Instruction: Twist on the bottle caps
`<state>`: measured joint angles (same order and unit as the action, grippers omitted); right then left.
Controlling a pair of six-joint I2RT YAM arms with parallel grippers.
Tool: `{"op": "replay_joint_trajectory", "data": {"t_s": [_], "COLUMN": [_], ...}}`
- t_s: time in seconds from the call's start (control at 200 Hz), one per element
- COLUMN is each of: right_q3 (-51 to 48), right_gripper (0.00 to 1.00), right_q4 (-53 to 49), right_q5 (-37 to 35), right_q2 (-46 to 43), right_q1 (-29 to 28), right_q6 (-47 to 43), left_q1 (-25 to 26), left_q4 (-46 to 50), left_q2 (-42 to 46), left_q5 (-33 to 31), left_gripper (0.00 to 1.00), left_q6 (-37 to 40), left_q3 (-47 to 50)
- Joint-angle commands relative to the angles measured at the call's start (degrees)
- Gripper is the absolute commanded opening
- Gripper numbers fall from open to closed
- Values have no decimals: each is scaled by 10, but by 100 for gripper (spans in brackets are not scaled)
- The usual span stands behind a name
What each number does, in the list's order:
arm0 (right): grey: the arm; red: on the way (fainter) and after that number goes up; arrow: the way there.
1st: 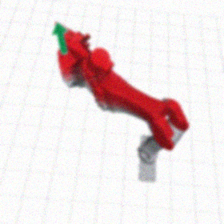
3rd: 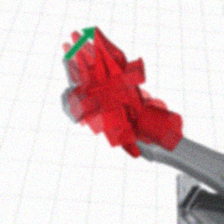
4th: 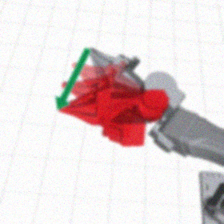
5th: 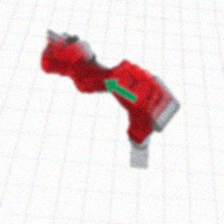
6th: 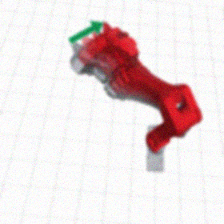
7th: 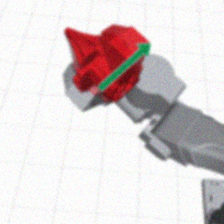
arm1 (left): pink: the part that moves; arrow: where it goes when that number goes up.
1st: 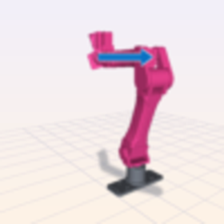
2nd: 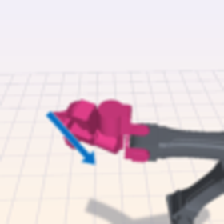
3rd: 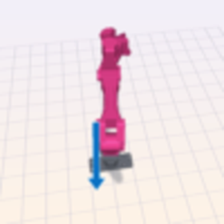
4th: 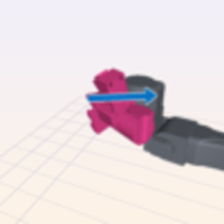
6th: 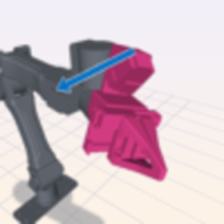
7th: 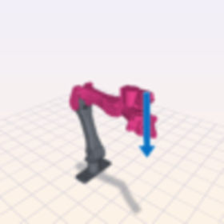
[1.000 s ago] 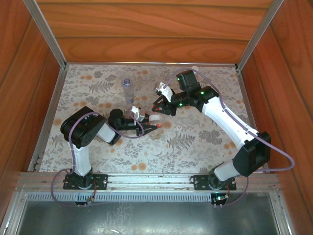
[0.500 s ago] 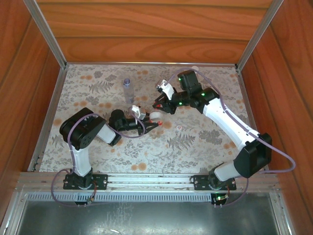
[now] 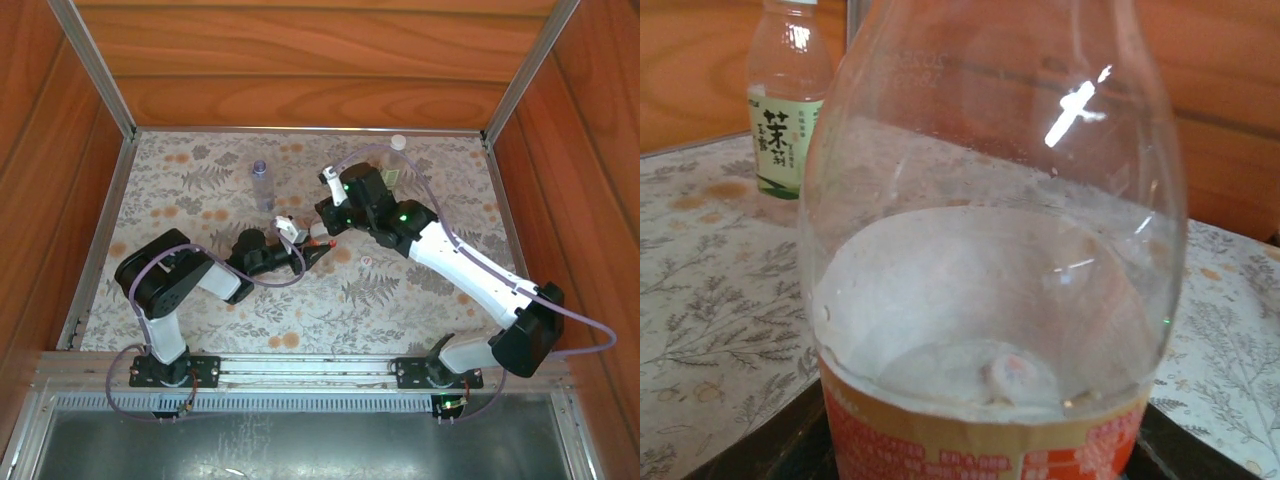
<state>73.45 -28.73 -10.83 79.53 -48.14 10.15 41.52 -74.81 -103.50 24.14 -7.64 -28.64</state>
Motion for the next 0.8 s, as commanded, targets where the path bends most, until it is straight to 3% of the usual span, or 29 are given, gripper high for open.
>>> {"op": "replay_joint_trajectory", "data": {"t_s": [0.0,0.155,0.285,0.53,0.63,0.795], "right_q3": [6,11,6,10,0,-20], "right_gripper": [32,33,38,67,69,67], "right_q4": [-138,-135,-85,-1,6,4], "right_q5": [-149,-172,-143,8,77,264], "right_q2": [32,35,15,-35,-58,-81], "right_q1": [-41,-54,-52,-19,19,99], "right_q6": [89,93,48,-55,-74,-139], "left_q1": [-4,-4,-5,-12,-16,-25], "left_q4": [49,57,64,71,73,73], "left_q2": [3,4,1,-10,-13,-24], "left_q5": [-74,-69,-55,29,69,165], "left_gripper": [53,53,53,53,53,53], "left_q6": [4,5,9,22,31,43], "left_q3": [-9,-6,-1,3,4,-1]}}
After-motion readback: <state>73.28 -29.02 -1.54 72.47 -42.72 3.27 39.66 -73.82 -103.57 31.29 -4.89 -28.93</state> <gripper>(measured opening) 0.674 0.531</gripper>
